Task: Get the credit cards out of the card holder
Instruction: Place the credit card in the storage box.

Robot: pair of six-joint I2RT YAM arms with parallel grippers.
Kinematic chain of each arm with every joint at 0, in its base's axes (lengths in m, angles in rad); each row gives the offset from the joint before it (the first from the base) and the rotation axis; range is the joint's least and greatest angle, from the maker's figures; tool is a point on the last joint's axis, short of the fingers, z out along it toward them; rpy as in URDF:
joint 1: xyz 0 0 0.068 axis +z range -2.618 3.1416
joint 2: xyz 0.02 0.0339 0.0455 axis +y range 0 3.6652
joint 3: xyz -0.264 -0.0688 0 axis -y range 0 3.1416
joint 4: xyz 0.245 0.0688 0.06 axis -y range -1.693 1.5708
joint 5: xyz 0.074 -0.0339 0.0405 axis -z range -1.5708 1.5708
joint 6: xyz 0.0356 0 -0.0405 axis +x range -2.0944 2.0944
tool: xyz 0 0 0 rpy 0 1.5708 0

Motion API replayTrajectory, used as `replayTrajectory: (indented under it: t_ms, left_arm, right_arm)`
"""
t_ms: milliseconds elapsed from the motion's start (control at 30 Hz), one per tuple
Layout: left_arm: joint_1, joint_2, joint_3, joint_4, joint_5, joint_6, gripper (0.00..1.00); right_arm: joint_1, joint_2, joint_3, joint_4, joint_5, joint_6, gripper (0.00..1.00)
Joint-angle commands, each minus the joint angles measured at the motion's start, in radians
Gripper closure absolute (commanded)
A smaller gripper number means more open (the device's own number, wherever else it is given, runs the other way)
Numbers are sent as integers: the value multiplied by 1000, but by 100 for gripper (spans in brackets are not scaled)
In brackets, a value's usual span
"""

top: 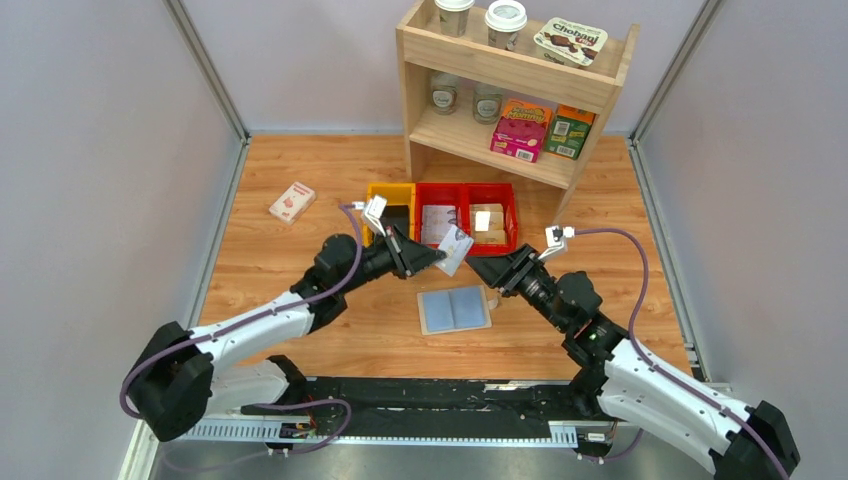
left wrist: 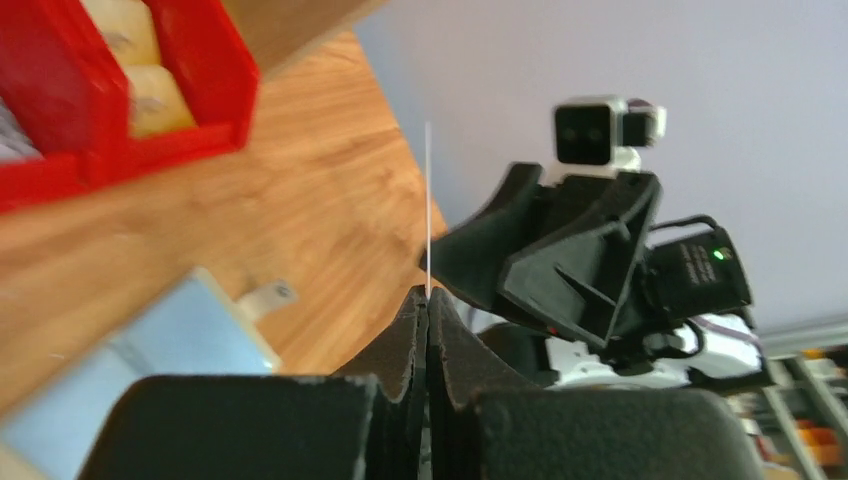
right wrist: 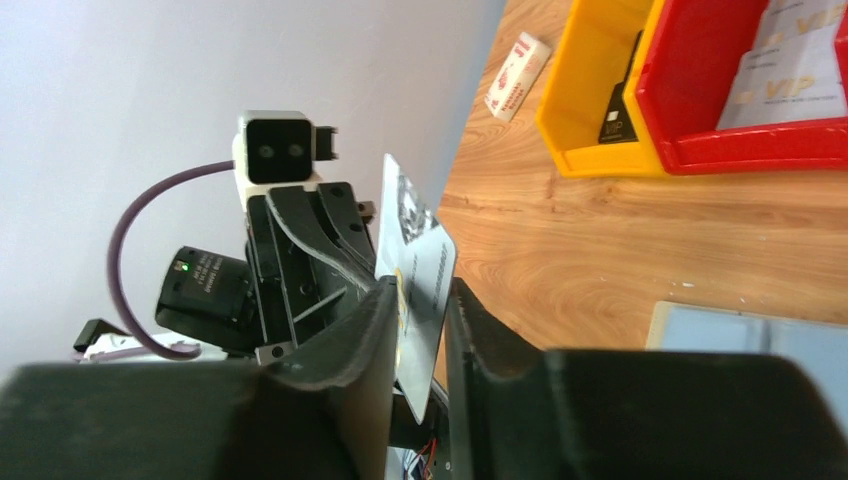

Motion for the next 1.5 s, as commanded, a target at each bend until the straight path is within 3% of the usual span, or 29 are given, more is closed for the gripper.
replayTrajectory:
  t_ms: [0,100,233,433,733,1067,1233,1467]
  left_arm:
    - [121,-38,194,-475,174,334,100]
    - [171,38,367,-738,266,599,100]
    - [204,169,537,-967,293,856,100]
    - [226,429,818,-1183,313,1180,100]
    - [243,697,1038,-1211,325,1464,100]
    - [244,916,1193,-1308,365,1562,95]
    - [246,927,1197,-1286,304,1533,69]
    - [249,756,1139,-1156,110,1452,61]
  right_arm:
    - [-1,-81,73,-193,97,-143,38]
    - [-1,-122,101,-284,126,-208,19]
    - [1,-175,159,-428,152,-320,7]
    - [-1,-287,202,-569,195,-450,3]
    - [-1,-423,245,-686,244,-527,0]
    - [-1,-509,299,-778,335,-616,0]
    - [-1,-531,329,-829,394,-648,0]
    - [-1,-537,398,-915,523,-726,0]
